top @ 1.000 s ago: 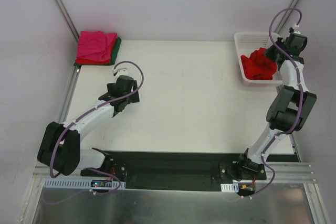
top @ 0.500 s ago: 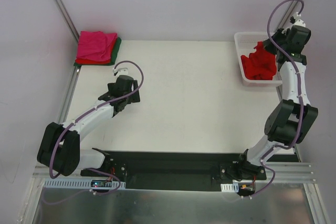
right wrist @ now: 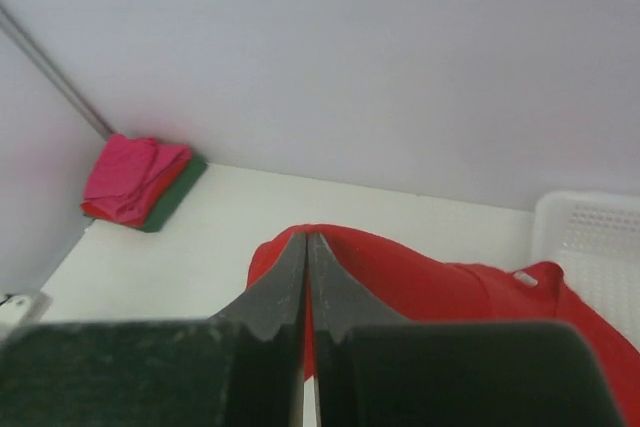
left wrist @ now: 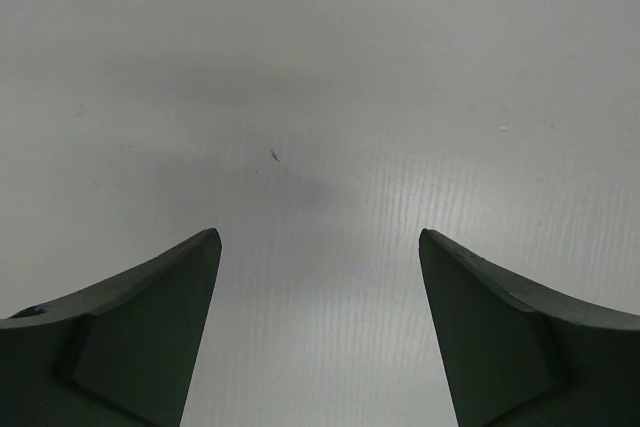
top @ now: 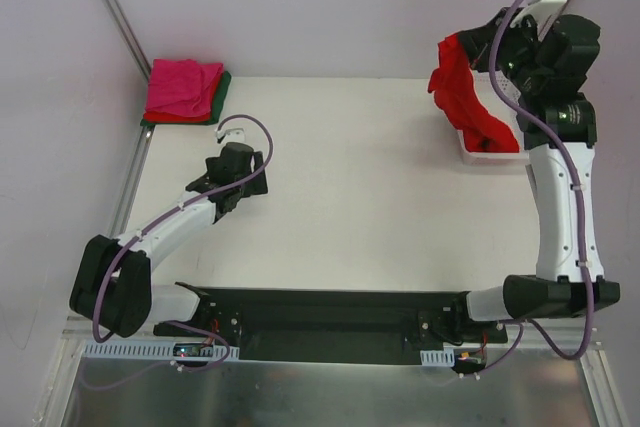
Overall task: Fold and stack the t-shirts
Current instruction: Flatten out the tshirt
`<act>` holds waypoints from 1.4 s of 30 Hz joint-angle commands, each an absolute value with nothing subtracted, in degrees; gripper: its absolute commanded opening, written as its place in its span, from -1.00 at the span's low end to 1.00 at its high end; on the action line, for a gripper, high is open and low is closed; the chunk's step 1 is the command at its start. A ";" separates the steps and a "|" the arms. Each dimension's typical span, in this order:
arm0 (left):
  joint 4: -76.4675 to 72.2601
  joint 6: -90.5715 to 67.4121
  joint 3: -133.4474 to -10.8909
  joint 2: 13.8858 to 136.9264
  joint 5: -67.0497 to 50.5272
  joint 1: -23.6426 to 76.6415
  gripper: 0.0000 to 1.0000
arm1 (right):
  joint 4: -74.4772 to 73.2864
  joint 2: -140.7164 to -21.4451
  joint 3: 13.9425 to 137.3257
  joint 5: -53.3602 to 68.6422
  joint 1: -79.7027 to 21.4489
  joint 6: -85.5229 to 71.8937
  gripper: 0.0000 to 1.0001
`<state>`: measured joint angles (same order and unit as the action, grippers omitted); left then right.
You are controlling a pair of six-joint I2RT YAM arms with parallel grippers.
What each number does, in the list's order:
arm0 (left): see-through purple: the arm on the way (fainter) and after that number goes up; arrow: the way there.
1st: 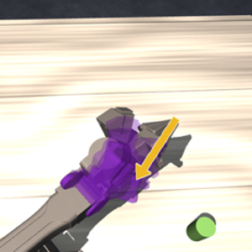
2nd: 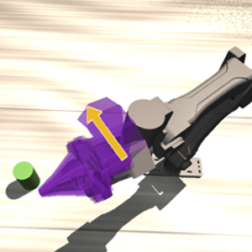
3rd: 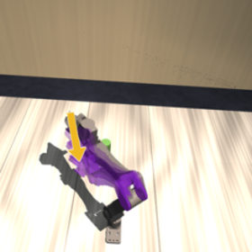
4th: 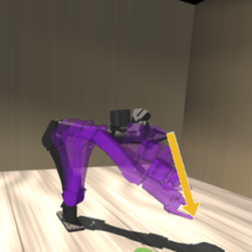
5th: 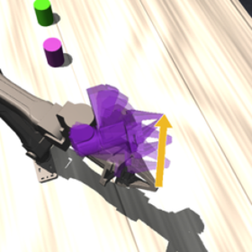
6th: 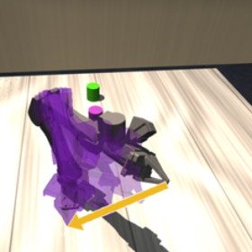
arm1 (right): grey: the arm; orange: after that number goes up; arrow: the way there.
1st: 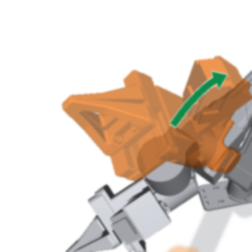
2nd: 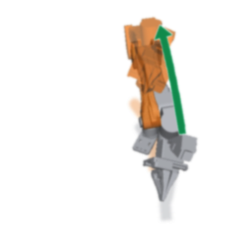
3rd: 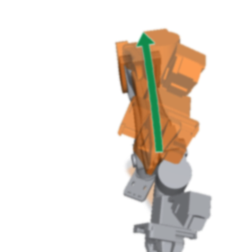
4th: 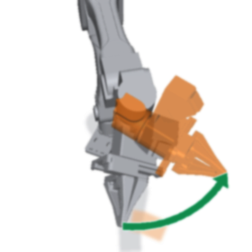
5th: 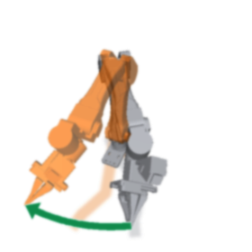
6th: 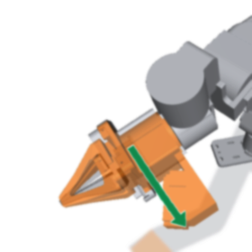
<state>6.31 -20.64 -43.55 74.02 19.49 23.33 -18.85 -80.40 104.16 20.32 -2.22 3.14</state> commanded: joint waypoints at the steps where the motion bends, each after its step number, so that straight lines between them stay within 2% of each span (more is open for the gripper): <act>1: 5.71 -22.06 -44.56 71.37 18.02 23.99 0.62 | -21.97 -74.80 111.44 22.68 -7.11 5.36 -0.98; 6: 5.63 -22.50 -44.30 70.49 16.70 24.26 0.61 | -25.22 -68.40 116.36 24.52 -12.04 4.40 -0.97; 14: 5.54 -23.03 -44.03 68.82 14.42 24.79 0.61 | -24.26 -59.07 115.93 37.08 -13.10 -4.91 -0.98; 25: 5.54 -25.14 -43.95 67.59 11.78 25.57 0.61 | -7.04 -54.76 113.29 52.55 -13.10 -24.33 -0.98; 29: 5.54 -25.49 -43.95 67.85 11.34 25.84 0.61 | 3.13 -54.75 111.62 54.93 -13.01 -32.06 -0.98; 32: 5.54 -25.93 -43.86 68.03 10.90 25.93 0.61 | 5.09 -54.93 112.24 55.37 -13.10 -34.63 -0.98; 38: 5.36 -26.28 -43.86 68.64 10.20 26.19 0.61 | 3.88 -55.37 110.84 54.50 -13.10 -33.14 -0.97; 42: 5.27 -26.19 -44.30 69.26 9.67 26.28 0.61 | 2.55 -56.60 104.96 52.74 -13.10 -29.98 -0.98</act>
